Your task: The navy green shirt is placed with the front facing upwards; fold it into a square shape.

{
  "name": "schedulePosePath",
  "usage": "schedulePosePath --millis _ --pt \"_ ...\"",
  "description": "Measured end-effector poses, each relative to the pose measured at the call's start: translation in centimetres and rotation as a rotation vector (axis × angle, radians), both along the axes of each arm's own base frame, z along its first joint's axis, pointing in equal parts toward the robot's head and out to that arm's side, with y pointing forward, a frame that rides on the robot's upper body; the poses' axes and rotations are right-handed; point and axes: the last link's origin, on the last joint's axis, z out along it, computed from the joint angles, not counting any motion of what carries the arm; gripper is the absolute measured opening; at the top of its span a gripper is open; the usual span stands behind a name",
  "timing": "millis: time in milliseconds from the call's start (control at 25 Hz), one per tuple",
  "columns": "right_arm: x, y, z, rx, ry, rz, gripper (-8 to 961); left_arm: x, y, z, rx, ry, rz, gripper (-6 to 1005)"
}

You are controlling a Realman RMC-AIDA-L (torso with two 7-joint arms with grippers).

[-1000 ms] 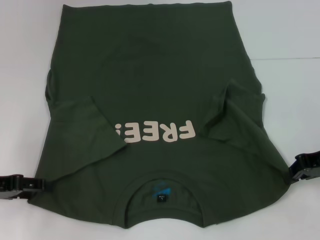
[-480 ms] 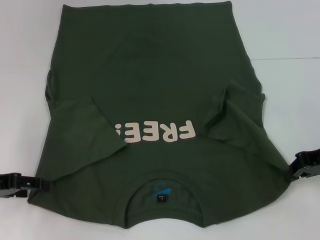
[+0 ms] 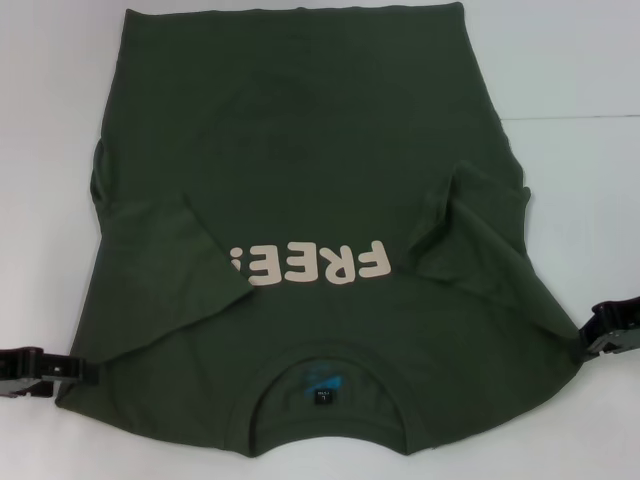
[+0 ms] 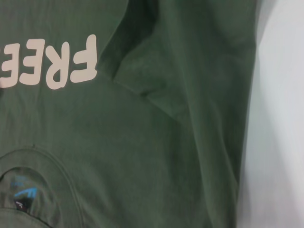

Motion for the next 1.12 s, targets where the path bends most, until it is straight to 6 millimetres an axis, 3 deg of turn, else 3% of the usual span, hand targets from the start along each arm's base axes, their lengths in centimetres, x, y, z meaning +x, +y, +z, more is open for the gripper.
schedulePosePath --millis 1120 --pt "-0.1 0.2 0.2 0.002 -0.002 0.004 35 2.2 1.1 -2.3 -0.076 -0.068 -0.037 751"
